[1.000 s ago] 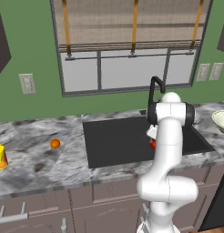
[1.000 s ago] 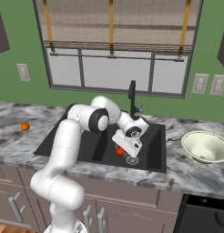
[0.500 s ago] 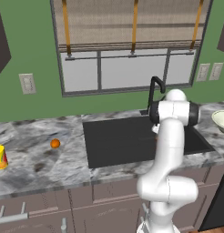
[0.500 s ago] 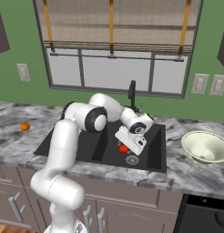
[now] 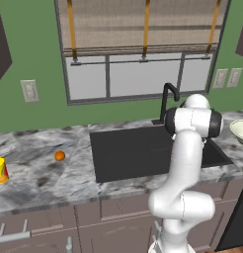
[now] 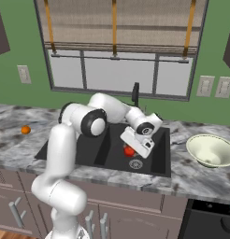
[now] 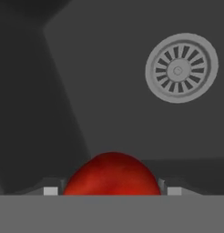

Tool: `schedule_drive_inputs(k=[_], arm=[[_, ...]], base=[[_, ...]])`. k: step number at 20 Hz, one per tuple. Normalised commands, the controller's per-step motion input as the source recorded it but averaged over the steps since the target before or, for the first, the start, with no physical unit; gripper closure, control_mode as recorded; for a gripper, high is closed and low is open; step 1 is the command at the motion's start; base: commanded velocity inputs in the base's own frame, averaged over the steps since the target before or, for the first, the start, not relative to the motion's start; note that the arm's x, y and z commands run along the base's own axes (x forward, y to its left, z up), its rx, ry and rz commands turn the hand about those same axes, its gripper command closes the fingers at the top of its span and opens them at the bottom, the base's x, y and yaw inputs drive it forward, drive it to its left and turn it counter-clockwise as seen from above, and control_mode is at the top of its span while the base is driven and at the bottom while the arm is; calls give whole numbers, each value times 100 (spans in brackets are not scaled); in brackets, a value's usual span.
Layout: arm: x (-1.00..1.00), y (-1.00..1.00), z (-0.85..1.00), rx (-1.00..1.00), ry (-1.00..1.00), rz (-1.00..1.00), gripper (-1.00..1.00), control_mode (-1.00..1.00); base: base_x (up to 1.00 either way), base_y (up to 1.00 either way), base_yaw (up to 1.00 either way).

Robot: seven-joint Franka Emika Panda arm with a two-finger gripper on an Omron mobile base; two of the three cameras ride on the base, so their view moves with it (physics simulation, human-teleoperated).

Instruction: Remove the tangerine and tomato from the sink. Then move the bowl and cup from the counter to the sink for washing.

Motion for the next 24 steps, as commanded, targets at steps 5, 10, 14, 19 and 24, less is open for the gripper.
schedule_drive_inputs(k=[5,10,14,19,24], arm=[[-35,-5,36,0,-3,2,100,-100],[-35,0,38,0,-4,8,100,-100],[-39,0,38,-1,-2,9,100,-100],[-42,0,37,-3,-3,9,100,-100],[-42,0,39,-1,-8,8,100,-100]], base=[[0,0,0],[0,0,0],[0,0,0],[0,0,0],[0,0,0]])
